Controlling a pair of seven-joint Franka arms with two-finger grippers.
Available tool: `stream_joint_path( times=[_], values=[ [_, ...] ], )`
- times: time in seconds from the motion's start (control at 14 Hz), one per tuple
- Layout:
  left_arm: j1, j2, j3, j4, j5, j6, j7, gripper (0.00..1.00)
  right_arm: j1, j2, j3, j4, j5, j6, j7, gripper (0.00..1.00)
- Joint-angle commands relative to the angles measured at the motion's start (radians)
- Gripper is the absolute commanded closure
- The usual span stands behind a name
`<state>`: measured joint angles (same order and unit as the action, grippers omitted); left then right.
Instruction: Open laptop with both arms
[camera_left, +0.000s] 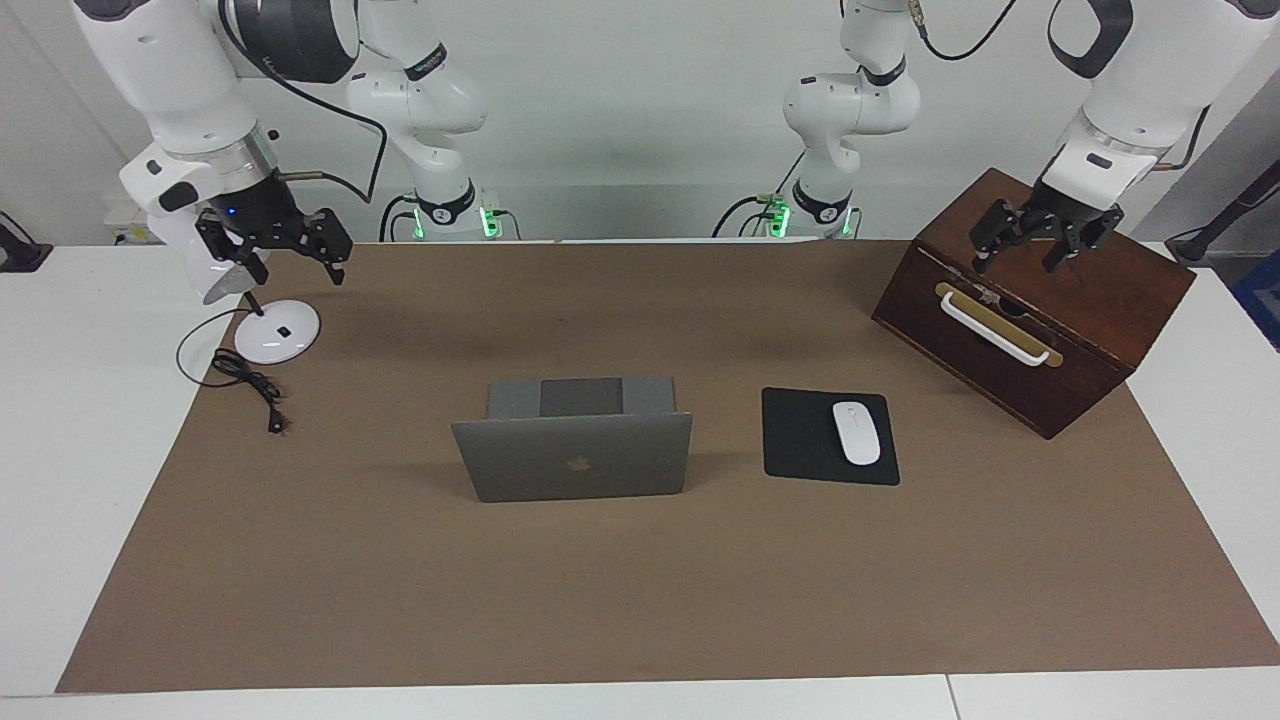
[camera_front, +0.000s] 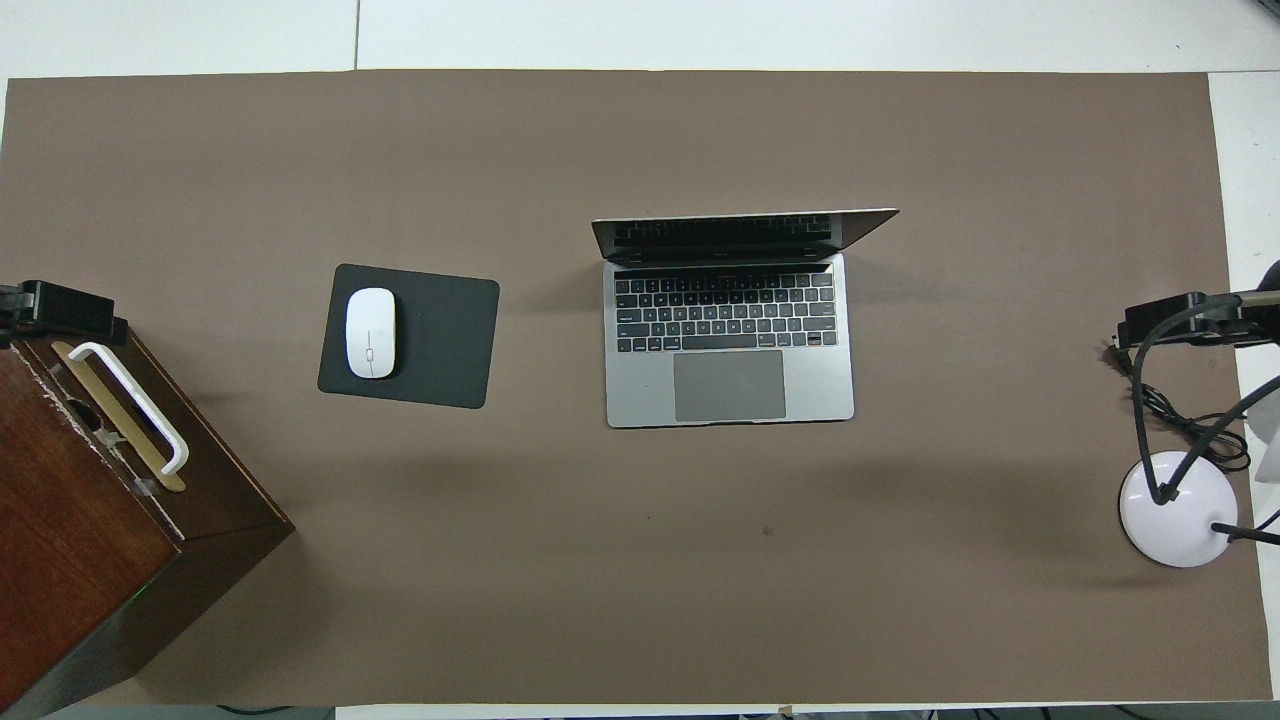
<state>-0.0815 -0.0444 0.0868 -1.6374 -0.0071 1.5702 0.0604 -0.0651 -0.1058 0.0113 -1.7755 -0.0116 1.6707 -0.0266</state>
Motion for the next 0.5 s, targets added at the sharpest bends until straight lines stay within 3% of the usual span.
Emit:
stream_joint_path(
  times=[0.0,0.43],
  values=[
    [0.012,0.021,-0.009,0.041,-0.007,-0.021,-0.008,0.00,-0.010,-0.023,0.007,-0.028,0.019,0.023,0.008,0.00],
    [0.016,0.021,-0.006,0.041,-0.008,-0.021,-0.007,0.00,-0.009,-0.023,0.007,-0.028,0.019,0.029,0.010,0.00]
  ],
)
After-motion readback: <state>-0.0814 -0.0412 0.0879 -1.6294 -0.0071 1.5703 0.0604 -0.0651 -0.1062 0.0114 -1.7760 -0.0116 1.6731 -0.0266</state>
